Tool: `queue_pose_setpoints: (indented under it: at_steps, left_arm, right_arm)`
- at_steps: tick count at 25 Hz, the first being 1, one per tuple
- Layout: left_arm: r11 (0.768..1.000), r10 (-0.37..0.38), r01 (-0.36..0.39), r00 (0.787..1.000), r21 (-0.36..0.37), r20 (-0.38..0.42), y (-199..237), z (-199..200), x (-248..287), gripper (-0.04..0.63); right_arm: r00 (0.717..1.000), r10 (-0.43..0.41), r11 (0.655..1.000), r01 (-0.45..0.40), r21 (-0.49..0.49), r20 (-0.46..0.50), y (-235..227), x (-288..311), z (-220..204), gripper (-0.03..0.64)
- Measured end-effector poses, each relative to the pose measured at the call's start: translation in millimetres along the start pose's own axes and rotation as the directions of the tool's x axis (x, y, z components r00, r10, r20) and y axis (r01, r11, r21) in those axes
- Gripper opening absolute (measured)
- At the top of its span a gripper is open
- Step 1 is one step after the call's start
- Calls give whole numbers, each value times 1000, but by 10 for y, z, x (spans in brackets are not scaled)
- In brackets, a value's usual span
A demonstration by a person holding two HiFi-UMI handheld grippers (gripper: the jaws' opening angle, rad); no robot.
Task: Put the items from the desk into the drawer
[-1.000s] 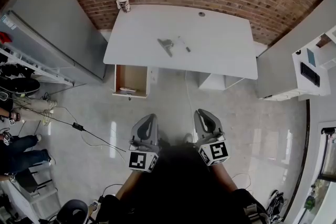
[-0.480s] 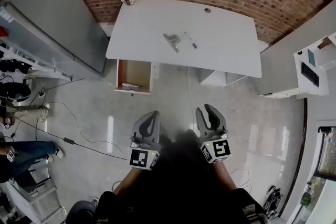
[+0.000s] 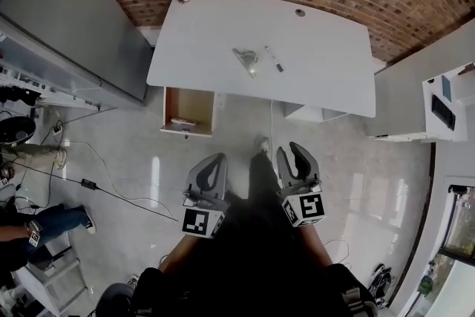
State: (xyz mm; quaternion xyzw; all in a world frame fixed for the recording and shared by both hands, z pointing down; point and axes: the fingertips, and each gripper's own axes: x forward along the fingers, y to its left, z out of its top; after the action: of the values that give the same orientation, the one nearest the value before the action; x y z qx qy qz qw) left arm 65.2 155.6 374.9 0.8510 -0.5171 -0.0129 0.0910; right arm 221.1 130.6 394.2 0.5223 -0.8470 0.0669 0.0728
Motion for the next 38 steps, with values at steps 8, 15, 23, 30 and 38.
queue_pose_setpoints:
  at_steps: [8,15,23,30,38]
  left_arm:
    - [998,66,-66,998,-23,-17,114,106,914,5]
    - [992,126,-126,992,-6,-1,116,222,1701,5]
    - [982,187,-188,982,-24,-5,98,265,2251,5]
    - [979,201,-202,979,-25,-37,227,260,2484,5]
    - [985,167,-169,984,-38,-62,517,296,2766,5]
  right_arm:
    - [997,68,997,-69,-26,-28,-643,731,131,91]
    - [991,121,991,-124,-51,-54,-1292,1289,243,91]
    - [977,170,981,-180,-67,-128,-1807,1741,86,91]
    - [961,191,979,-202,-36,-202,-1907,2105,-155,92]
    - [943,172,983,-185,-20,-284,-1955,2555,-427,92]
